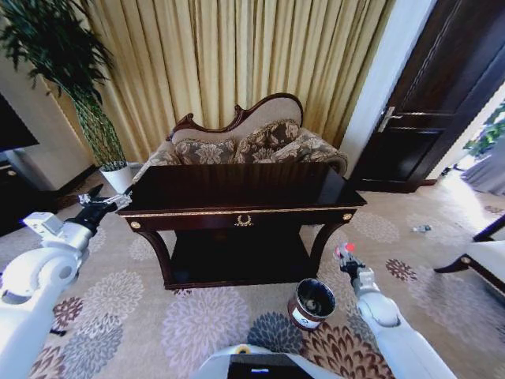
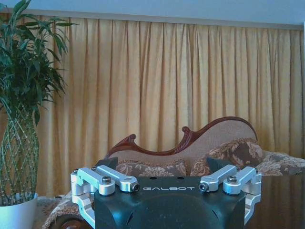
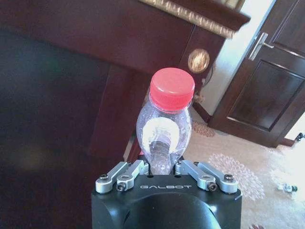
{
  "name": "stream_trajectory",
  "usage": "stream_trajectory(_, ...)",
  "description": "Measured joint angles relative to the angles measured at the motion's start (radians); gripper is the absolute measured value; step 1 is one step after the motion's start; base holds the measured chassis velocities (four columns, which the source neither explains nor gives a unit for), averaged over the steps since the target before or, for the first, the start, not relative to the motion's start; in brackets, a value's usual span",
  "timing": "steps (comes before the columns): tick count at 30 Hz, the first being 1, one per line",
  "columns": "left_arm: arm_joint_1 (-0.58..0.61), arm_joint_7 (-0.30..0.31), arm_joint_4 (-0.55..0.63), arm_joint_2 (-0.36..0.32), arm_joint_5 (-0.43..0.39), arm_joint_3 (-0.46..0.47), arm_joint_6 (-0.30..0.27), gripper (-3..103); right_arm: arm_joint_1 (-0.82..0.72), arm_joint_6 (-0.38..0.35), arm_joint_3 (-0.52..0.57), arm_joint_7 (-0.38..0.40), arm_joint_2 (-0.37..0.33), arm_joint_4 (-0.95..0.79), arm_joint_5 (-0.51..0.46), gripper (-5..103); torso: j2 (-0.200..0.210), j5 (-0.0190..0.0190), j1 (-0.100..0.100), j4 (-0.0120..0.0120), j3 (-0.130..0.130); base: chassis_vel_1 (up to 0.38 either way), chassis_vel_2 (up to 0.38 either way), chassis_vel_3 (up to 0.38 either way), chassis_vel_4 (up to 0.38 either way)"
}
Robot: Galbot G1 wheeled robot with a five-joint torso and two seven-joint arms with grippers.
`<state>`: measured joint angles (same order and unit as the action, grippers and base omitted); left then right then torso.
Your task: Move to the front of the table and place the trash on the table into the trash bin.
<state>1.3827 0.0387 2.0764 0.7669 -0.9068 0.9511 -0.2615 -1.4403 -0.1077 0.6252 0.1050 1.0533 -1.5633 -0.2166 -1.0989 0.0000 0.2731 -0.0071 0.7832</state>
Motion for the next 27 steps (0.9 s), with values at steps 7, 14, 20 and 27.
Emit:
stream_trajectory(7,-0.002,0.001,0.002,-0.002,0.0,-0.007,0.0,100,-0.029,0.046,0.003,-0.03,0.03,0.03,0.058,20,0.0,0.0,0.0,0.0002,0.0,0.0,0.0,0.0,0.0)
stream_trajectory(14,0.0,0.005,0.01,0.001,0.002,-0.016,-0.002,100,-0.062,0.106,0.012,-0.088,0.058,0.044,0.145,20,0.0,0.0,0.0,0.0001,0.0,0.0,0.0,0.0,0.0)
stream_trajectory(20,0.0,0.006,0.009,-0.004,0.002,-0.016,-0.003,100,-0.085,0.111,0.019,-0.103,0.07,0.042,0.166,20,0.0,0.0,0.0,0.0,0.0,0.0,0.0,0.0,0.0)
stream_trajectory(27,-0.01,0.005,0.004,-0.009,0.008,-0.039,-0.003,100,-0.106,0.119,0.021,-0.113,0.082,0.023,0.178,36,0.0,0.0,0.0,0.0,0.0,0.0,0.0,0.0,0.0)
